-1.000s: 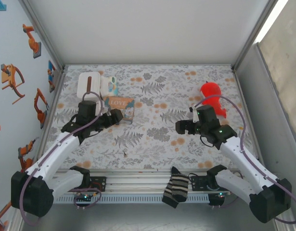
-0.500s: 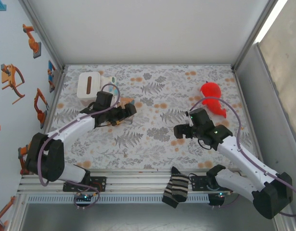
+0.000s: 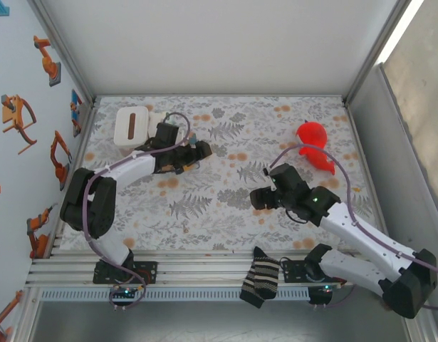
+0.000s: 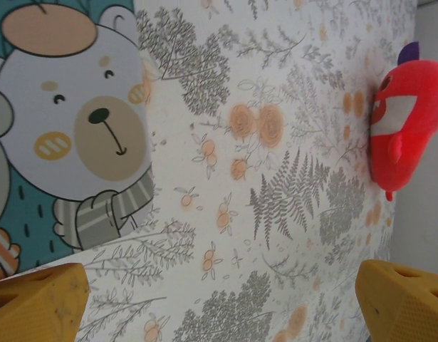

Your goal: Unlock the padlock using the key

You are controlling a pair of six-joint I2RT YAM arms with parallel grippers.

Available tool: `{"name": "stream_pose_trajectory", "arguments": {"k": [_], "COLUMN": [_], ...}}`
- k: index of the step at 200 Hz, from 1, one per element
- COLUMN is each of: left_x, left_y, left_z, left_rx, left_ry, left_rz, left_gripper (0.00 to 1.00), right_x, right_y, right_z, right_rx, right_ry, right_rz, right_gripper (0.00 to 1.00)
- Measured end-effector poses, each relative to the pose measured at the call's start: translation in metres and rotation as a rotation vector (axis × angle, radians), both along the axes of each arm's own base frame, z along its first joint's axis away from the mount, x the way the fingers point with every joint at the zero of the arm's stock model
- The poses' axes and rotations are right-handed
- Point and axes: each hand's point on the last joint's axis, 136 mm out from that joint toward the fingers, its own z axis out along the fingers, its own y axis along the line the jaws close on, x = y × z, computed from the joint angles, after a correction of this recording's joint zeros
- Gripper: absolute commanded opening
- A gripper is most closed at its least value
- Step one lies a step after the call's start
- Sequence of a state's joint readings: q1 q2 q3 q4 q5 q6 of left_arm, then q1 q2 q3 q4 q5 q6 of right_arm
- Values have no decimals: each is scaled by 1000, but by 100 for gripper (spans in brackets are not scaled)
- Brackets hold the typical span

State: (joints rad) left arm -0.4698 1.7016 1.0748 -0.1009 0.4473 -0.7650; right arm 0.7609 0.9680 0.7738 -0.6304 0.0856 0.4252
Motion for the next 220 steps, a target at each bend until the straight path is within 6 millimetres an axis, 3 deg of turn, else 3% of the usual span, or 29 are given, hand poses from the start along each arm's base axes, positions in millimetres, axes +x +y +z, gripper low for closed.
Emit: {"name": "stream_pose_trajectory", "arguments": {"k": [27, 46, 68, 85, 110, 158, 220], "left_x": [3, 3, -2, -4, -10, -31, -39], "left_y": [4, 18, 51, 89, 139, 197, 214], "left_z": [11, 28, 60, 82, 96, 88, 86], "left_rx": [-11, -19, -28, -29, -8, 23, 30], "left_ry": [-29, -69, -133, -182, -206, -166, -154], "left_rz": [6, 24, 77, 157, 278, 436, 487], "left_gripper": [96, 96, 96, 96, 96, 96, 96], "right_x": [-19, -32, -43, -50, -63, -87, -92], "right_y": [35, 69, 116, 155, 197, 230, 246], "right_z": [-7, -11, -13, -16, -32, -70, -96], "right_rx": [-18, -58, -109, -128, -169, -256, -351], "right_ry": [34, 56, 68, 81, 121, 237, 315], "right_rz": [93, 177, 275, 345, 436, 554, 611], "right_gripper": [74, 72, 70, 67, 64, 59, 55]}}
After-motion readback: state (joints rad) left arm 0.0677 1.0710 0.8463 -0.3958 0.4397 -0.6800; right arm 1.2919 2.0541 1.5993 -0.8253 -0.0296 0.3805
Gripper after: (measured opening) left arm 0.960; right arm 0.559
